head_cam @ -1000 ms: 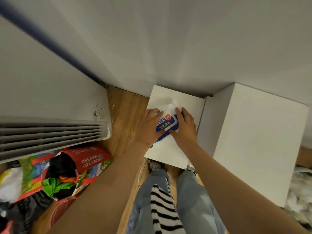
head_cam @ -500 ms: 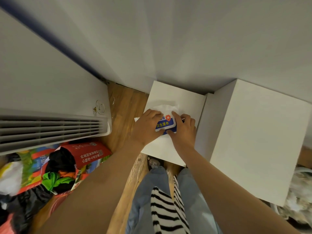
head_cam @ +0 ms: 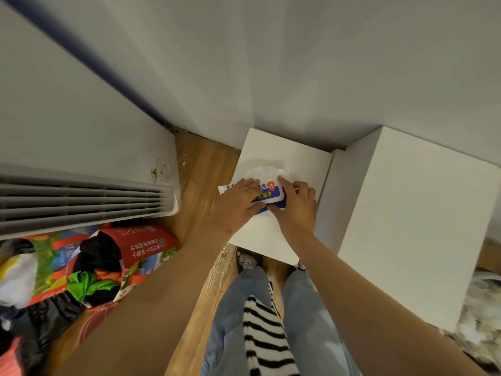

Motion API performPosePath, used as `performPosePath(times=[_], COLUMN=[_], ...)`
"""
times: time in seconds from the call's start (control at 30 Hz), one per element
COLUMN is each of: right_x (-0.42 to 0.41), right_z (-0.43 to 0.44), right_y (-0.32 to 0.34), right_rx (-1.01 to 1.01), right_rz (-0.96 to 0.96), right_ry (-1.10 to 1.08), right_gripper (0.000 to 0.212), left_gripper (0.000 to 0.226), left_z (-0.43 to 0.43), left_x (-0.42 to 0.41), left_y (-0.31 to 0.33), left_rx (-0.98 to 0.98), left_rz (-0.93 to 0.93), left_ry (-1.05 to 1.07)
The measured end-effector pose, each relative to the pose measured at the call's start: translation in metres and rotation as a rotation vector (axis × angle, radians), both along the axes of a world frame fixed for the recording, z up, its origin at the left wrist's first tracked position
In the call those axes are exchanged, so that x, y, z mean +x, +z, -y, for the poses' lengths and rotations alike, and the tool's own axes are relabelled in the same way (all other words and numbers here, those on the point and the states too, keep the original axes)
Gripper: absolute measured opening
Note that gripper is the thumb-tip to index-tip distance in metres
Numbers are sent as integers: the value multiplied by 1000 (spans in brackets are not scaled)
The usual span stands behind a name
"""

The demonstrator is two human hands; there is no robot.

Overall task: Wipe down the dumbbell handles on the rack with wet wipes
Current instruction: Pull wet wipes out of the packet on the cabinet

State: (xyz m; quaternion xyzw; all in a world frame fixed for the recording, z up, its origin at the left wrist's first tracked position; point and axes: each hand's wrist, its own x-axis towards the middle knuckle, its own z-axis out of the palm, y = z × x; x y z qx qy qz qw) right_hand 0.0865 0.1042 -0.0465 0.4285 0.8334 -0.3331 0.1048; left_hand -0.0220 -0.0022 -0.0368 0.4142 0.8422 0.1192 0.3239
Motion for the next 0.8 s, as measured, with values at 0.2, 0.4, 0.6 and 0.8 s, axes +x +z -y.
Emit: performPosePath(times=[0.2,0.4,0.6,0.8], right_x=[0,4,8,6], right_z=[2,5,14,15], right_y=[1,4,5,7], right_rx=[-4,2,51,34], right_rz=[-23,-4,-98,-73], right_ry=[-17,44,19,45], right_gripper=[59,55,43,38], left_gripper=[50,34,23,45], left_z=[1,2,2,7], left_x=[7,-5,-14,-7], left_y=[3,4,0,-2], left_rx=[51,202,258,176], left_rz=[46,59,-92,52], left_ry=[90,474,579,475])
